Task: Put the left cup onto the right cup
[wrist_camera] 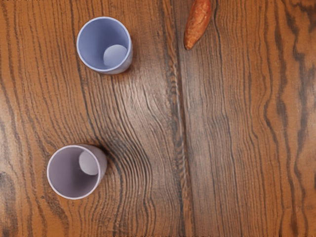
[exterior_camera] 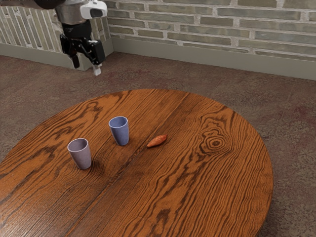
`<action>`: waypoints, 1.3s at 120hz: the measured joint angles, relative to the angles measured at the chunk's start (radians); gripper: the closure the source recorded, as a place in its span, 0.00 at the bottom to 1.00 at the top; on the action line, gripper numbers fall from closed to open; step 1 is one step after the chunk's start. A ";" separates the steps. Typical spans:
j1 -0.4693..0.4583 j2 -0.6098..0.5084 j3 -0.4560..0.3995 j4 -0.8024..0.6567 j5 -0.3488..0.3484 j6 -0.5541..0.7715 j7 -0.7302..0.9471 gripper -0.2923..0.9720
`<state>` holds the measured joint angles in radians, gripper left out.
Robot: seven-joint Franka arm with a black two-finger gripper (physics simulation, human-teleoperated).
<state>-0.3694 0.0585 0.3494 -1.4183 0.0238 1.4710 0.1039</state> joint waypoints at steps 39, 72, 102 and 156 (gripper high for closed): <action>0.030 -0.121 -0.035 -0.353 0.019 0.146 0.024 0.25; 0.197 -0.215 -0.087 -0.717 0.065 0.431 0.046 0.24; 0.291 -0.112 -0.087 -0.794 0.038 0.643 0.057 0.24; 0.278 0.057 -0.087 -0.743 -0.042 0.826 0.065 0.24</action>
<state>-0.0915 0.1150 0.2623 -2.1610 -0.0181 2.2967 0.1690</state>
